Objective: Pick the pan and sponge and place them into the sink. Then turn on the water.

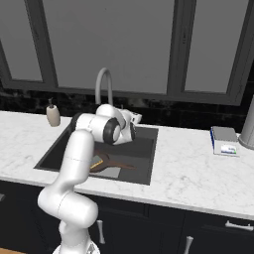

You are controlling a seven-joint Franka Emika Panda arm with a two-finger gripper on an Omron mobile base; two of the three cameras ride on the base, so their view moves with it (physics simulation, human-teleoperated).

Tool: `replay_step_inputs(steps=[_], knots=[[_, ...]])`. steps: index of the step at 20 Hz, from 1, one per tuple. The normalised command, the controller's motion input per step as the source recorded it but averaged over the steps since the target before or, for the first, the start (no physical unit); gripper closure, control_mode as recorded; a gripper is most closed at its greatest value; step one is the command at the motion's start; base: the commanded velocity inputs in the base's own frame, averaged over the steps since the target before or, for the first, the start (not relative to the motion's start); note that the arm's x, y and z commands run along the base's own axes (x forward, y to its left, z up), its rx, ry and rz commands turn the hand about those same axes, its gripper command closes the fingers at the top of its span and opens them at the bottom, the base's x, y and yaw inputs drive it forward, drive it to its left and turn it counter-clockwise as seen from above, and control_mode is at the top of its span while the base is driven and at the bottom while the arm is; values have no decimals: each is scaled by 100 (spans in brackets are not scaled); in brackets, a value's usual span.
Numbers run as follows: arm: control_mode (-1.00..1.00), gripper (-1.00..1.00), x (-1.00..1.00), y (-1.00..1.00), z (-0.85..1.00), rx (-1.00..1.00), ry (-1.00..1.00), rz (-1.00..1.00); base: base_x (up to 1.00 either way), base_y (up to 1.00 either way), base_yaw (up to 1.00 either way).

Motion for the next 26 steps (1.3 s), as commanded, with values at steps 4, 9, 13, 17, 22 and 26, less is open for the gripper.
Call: replay_step_inputs(steps=[4,9,13,17,22,26], knots=[[-100,-100,-11,-91,0,47,-30,-1,0,0,0],[-100,-100,-2,-100,0,49,-25,-2,0,0,0],[-100,-100,-5,-100,0,46,-25,-1,0,0,0],[-100,-100,-1,-100,-10,43,-20,-1,0,0,0],[-100,-100,-6,-100,-9,34,-16,0,0,0,0],[-100,-100,-8,-100,-4,34,-13,0,0,0,0]])
